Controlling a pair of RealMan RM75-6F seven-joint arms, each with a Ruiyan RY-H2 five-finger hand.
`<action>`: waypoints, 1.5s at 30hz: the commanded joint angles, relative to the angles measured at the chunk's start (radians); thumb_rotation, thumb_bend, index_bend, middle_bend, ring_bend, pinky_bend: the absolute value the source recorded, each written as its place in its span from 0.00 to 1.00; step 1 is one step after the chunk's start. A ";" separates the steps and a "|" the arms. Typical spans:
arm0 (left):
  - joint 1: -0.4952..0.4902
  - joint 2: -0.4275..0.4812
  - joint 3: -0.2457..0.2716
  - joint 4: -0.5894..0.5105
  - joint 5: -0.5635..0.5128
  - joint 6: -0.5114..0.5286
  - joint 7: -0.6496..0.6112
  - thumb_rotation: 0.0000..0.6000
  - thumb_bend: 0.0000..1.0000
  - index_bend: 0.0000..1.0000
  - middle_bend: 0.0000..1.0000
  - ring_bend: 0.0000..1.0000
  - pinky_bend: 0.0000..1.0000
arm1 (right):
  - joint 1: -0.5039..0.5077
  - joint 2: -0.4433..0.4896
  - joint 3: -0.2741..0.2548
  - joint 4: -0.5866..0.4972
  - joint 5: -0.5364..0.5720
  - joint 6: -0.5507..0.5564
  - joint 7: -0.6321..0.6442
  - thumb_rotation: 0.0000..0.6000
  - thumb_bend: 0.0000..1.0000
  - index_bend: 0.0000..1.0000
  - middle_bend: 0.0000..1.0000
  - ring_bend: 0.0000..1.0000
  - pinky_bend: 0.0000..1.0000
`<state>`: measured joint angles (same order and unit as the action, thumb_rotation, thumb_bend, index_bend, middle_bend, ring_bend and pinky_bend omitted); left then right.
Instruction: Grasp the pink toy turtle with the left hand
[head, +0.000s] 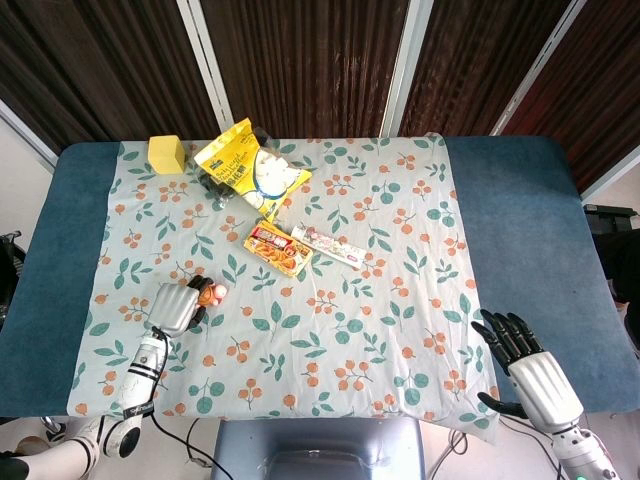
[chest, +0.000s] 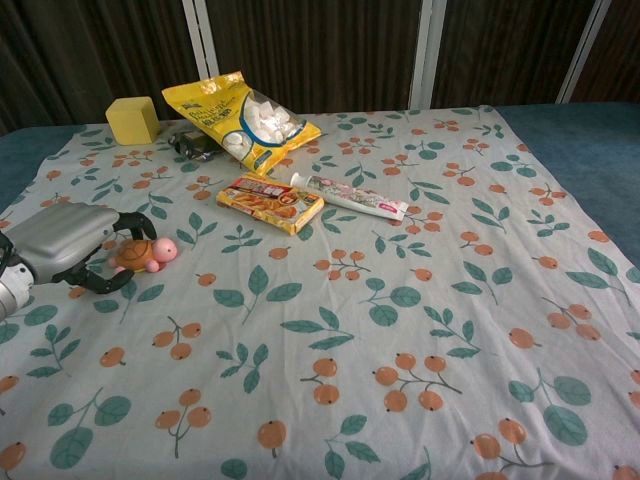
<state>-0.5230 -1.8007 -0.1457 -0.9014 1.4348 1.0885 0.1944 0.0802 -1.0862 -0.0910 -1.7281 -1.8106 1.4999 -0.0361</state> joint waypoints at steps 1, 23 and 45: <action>-0.006 -0.015 0.003 0.026 -0.003 0.009 0.005 1.00 0.39 0.37 0.40 0.97 1.00 | -0.002 0.002 0.000 0.000 -0.003 0.007 0.002 1.00 0.12 0.00 0.00 0.00 0.00; -0.014 -0.117 0.026 0.221 0.027 0.120 -0.102 1.00 0.47 0.82 0.95 1.00 1.00 | -0.001 0.002 -0.002 -0.002 -0.002 0.002 -0.004 1.00 0.12 0.00 0.00 0.00 0.00; -0.008 -0.015 0.076 0.059 0.043 0.081 -0.067 1.00 0.41 0.15 0.21 1.00 1.00 | -0.002 0.004 -0.003 -0.004 -0.005 0.005 -0.002 1.00 0.12 0.00 0.00 0.00 0.00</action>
<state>-0.5333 -1.8217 -0.0700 -0.8344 1.4807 1.1678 0.1195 0.0783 -1.0825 -0.0943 -1.7320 -1.8162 1.5051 -0.0380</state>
